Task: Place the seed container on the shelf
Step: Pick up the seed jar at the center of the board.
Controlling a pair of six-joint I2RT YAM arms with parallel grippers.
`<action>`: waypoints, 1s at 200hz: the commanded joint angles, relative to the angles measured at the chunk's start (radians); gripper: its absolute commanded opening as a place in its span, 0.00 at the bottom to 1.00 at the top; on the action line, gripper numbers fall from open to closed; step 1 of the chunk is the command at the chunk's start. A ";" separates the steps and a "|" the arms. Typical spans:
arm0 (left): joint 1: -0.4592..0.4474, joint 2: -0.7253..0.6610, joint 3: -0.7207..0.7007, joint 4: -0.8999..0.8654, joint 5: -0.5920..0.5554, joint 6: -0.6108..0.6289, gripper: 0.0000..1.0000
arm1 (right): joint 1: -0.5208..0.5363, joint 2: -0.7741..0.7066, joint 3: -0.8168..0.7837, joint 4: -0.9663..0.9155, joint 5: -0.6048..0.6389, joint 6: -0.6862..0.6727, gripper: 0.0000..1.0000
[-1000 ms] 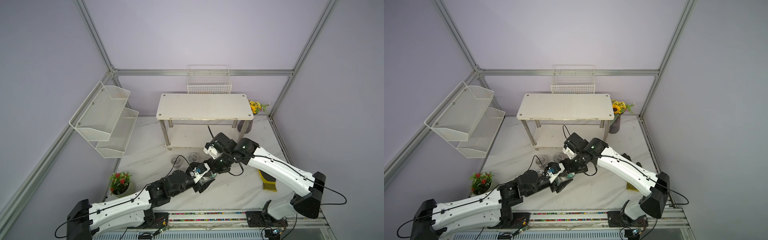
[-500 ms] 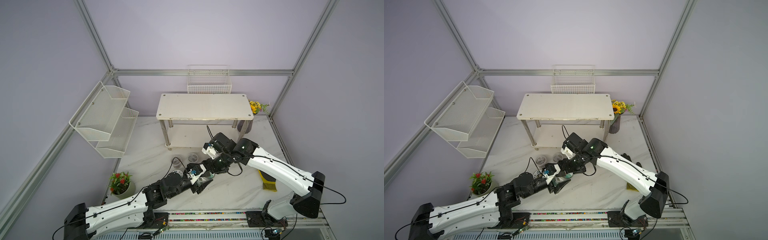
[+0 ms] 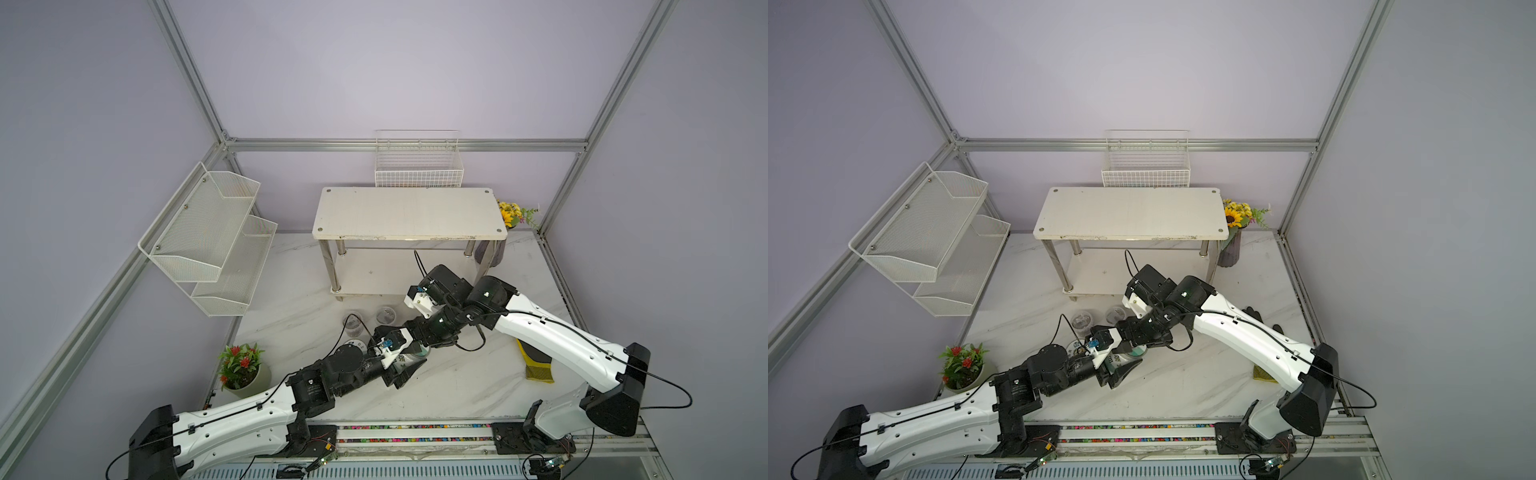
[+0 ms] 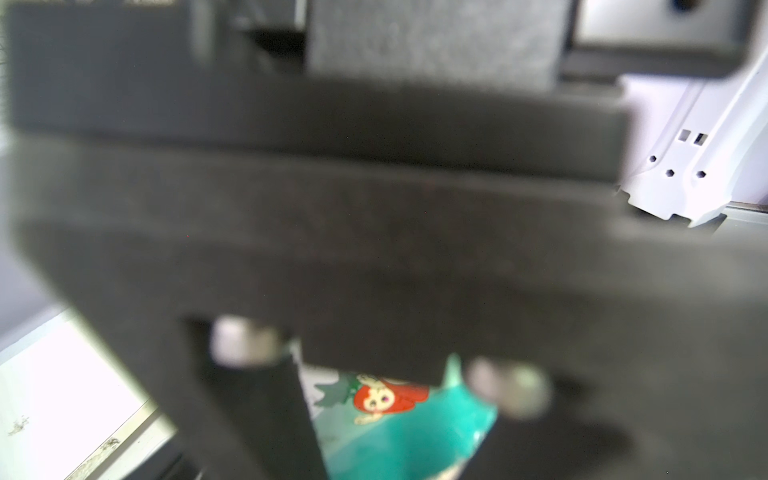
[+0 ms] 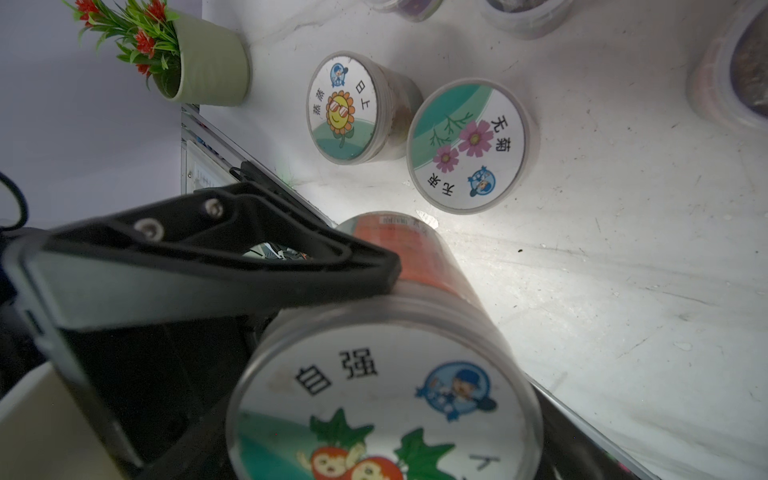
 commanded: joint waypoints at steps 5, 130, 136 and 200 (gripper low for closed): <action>0.014 0.034 -0.010 -0.002 -0.014 -0.026 0.89 | 0.020 -0.029 0.045 0.070 -0.149 -0.031 0.76; 0.015 0.018 -0.004 -0.027 -0.014 -0.006 0.54 | 0.019 -0.033 0.047 0.062 -0.125 -0.029 0.86; 0.015 0.017 -0.003 -0.033 -0.017 -0.005 0.53 | 0.019 -0.032 0.050 0.060 -0.120 -0.029 0.87; 0.014 -0.003 -0.001 -0.063 -0.041 0.002 0.50 | -0.024 -0.057 0.064 0.026 -0.097 -0.029 0.92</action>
